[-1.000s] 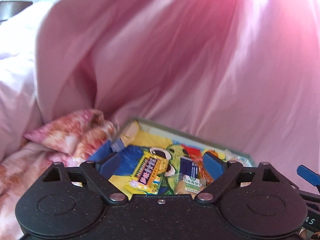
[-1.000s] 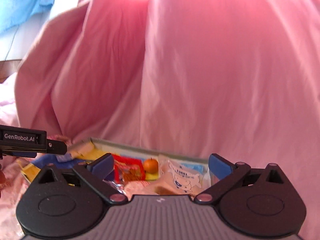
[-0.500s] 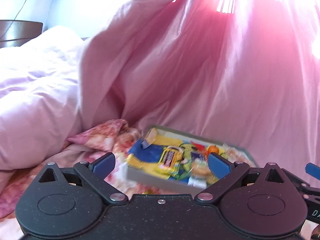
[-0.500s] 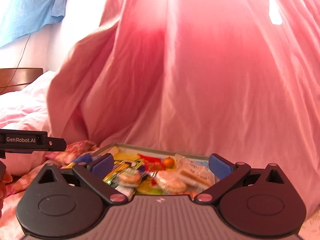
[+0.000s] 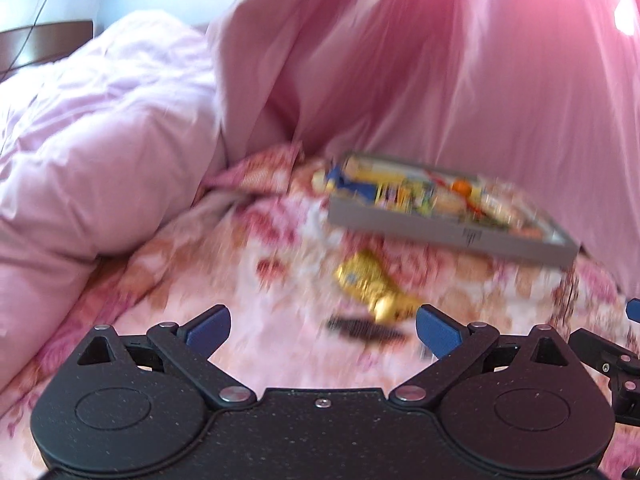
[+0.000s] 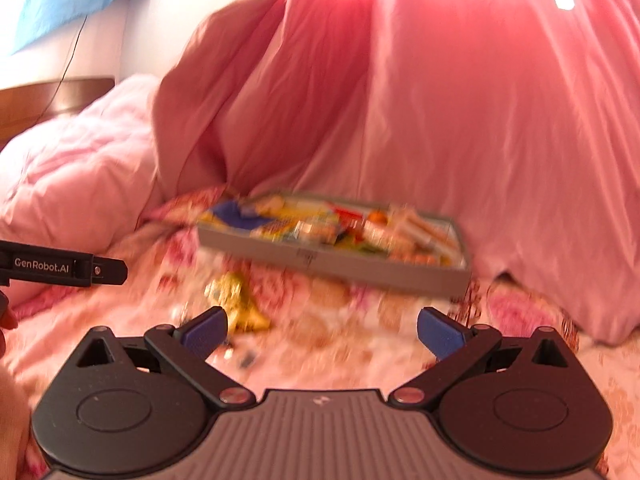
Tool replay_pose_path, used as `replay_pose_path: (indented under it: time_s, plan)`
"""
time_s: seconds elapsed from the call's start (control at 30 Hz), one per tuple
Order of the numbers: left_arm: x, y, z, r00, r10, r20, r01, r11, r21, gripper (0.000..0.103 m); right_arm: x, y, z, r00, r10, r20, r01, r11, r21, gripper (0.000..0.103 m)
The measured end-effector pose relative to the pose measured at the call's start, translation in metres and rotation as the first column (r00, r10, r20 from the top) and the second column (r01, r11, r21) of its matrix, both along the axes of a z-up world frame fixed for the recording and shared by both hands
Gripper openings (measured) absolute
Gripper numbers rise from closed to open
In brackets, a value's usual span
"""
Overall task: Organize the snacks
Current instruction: 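Move both open tools back over the gold pack and dark meat pack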
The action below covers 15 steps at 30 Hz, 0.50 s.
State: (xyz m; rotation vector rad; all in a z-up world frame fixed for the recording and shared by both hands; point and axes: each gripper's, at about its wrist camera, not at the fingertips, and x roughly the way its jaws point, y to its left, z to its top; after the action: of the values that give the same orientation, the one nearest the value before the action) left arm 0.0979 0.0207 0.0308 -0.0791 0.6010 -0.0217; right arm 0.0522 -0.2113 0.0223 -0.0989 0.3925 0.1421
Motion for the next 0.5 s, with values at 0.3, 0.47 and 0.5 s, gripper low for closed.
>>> replay_pose_path:
  time_s: [0.3,0.47,0.5]
  plan:
    - [-0.001,0.015,-0.030,0.979,0.008,-0.202,-0.015,0.999,-0.035,0.098,-0.016,0.018,-0.036,0.985,0.027,-0.171,-0.032,0.999,-0.024,0.103]
    - [0.005,0.014,-0.040,0.971,-0.007,-0.238,-0.003,0.999,-0.044,0.098,-0.013,0.021,-0.050,0.973,0.029,-0.231,-0.038,0.999,-0.035,0.103]
    - [0.007,0.014,-0.042,0.970,-0.008,-0.243,-0.003,0.999,-0.045,0.098,-0.012,0.021,-0.051,0.971,0.028,-0.239,-0.037,0.999,-0.035,0.103]
